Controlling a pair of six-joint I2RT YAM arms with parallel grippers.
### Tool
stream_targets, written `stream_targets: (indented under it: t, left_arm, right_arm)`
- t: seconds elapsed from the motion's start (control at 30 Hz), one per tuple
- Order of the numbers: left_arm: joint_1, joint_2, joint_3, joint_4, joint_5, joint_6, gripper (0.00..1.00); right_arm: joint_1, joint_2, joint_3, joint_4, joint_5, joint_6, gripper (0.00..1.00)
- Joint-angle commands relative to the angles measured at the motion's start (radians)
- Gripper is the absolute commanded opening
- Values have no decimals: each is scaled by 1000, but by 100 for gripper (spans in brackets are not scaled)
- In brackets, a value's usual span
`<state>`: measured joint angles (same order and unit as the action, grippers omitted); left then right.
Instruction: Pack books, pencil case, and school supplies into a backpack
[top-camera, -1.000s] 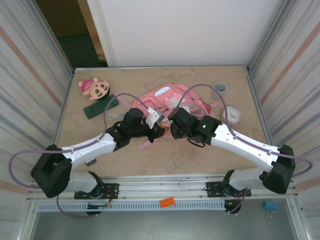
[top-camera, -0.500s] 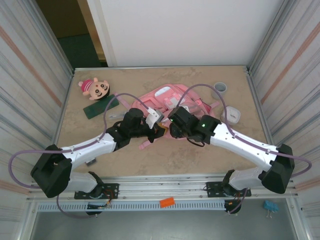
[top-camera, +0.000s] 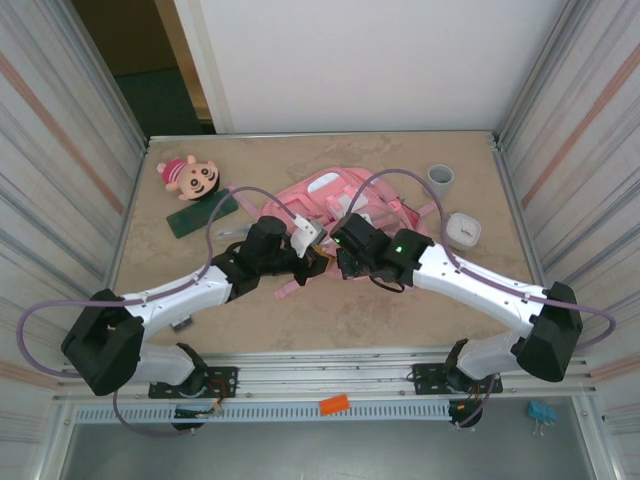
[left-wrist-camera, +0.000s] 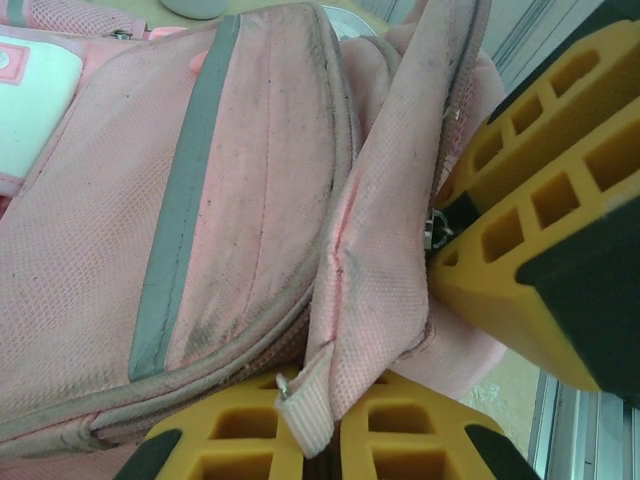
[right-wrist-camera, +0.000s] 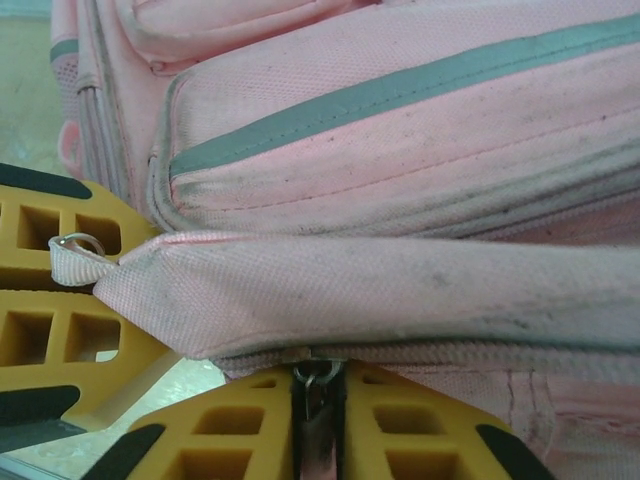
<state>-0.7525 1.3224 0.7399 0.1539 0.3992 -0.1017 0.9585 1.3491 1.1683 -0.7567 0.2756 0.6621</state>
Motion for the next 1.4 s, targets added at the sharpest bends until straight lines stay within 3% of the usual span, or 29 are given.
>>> stream_targets:
  t: [0.0,0.3,0.6,0.7,0.9,1.13,1.27,1.37]
  left_arm:
    - [3,-33,37,71,3,-25,0]
    - [18,-47,26,11,-58,28,0]
    - [65,-85,12,-40,-79,75,0]
    - [68,-90,10,-51,-82,88,0]
    - [75,-86,5,-83,-129,116,0]
    - [99,-101,-19,-98,-174,132,0]
    - [101,-100,-17,-95,-159,103,12]
    - [100,-119,-18,-105,-132,32,43]
  right_arm:
    - [3,-47,-3,-17,45,19,12]
    - [-54,-158,-113,45,-70,-10,0]
    - [-159,-170,-212,104,-319,-63,0]
    - [-163,-168,-212,92,-326,-65,0]
    - [-166,-211,-195,-39,-198,-38,0]
    - [-191,-335,-283,78,-331,-83,0]
    - [-193,-312,-287,95,-367,-100,0]
    - [-192,-279,-286,130,-400,-105,0]
